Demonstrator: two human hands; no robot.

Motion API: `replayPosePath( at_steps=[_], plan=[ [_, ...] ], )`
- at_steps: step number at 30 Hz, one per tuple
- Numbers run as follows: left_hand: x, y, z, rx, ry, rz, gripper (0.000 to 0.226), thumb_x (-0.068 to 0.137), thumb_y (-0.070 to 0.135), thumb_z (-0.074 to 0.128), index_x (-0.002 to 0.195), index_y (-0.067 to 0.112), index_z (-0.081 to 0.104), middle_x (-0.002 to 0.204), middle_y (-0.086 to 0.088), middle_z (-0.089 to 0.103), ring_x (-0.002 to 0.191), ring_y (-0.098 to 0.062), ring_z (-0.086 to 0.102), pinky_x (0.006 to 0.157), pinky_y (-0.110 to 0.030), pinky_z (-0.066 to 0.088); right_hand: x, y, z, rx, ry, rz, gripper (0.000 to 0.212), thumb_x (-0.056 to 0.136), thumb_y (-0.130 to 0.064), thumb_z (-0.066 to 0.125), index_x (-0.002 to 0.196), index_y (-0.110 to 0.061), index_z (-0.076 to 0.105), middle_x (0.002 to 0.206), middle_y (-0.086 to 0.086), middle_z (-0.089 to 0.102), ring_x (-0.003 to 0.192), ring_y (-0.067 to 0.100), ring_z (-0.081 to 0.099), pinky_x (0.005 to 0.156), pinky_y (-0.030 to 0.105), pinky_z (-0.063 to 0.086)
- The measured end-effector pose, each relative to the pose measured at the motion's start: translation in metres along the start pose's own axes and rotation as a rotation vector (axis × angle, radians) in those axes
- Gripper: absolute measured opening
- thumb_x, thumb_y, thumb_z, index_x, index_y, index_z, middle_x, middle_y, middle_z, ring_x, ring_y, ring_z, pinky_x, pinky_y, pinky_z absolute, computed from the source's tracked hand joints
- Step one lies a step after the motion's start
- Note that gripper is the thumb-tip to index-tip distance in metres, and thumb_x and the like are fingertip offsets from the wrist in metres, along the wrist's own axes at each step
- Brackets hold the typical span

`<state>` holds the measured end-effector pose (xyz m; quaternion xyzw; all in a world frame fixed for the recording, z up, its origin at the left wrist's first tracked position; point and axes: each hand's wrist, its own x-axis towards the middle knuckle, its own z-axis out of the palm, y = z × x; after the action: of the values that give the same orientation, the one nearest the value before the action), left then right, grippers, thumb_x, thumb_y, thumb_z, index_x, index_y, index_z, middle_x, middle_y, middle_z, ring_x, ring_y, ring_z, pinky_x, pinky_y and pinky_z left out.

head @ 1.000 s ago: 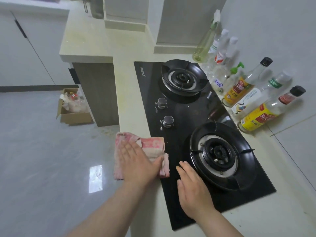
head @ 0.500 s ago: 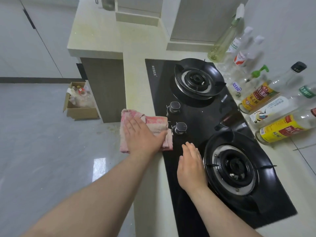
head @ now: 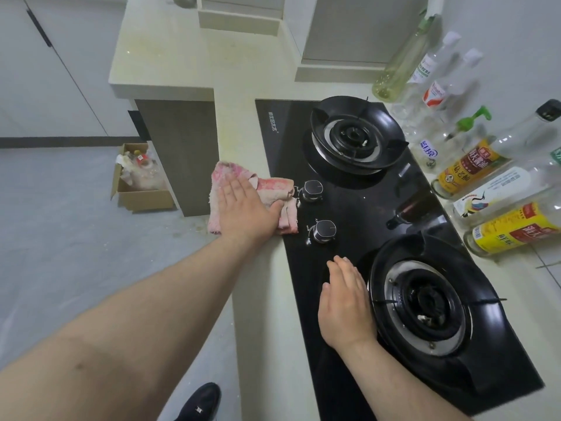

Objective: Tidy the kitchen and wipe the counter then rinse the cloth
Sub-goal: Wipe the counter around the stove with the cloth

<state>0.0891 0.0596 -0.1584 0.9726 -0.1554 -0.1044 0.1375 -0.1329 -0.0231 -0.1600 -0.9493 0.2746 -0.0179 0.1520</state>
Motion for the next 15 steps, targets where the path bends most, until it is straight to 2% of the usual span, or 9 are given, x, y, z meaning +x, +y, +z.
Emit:
replayPosePath(
  at_steps=[4, 7, 15],
  plan=[
    [-0.02, -0.004, 0.001, 0.014, -0.029, 0.022, 0.09, 0.095, 0.059, 0.027, 0.153, -0.002, -0.004, 0.16, -0.025, -0.009, 0.15, -0.034, -0.008, 0.122, -0.045, -0.004, 0.0, 0.0, 0.0, 0.007, 0.014, -0.003, 0.045, 0.099, -0.011, 0.042, 0.143, -0.007, 0.044, 0.154, 0.007, 0.037, 0.147, 0.019, 0.025, 0.123, 0.031, 0.011],
    [-0.046, -0.003, 0.004, -0.011, -0.044, -0.001, 0.087, 0.094, 0.051, 0.031, 0.153, -0.002, -0.005, 0.16, -0.025, -0.011, 0.15, -0.035, -0.01, 0.122, -0.044, -0.005, 0.0, 0.001, 0.003, 0.006, 0.041, -0.008, 0.042, 0.096, -0.01, 0.043, 0.137, -0.004, 0.05, 0.149, 0.011, 0.044, 0.143, 0.024, 0.033, 0.122, 0.036, 0.019],
    [-0.097, -0.003, 0.016, -0.039, -0.041, -0.053, 0.091, 0.093, 0.055, 0.031, 0.152, -0.002, -0.009, 0.16, -0.025, -0.012, 0.15, -0.035, -0.01, 0.122, -0.044, -0.005, -0.002, -0.002, 0.002, -0.001, 0.073, -0.01, 0.042, 0.093, -0.007, 0.05, 0.135, -0.001, 0.052, 0.146, 0.014, 0.048, 0.141, 0.028, 0.038, 0.121, 0.039, 0.023]
  ],
)
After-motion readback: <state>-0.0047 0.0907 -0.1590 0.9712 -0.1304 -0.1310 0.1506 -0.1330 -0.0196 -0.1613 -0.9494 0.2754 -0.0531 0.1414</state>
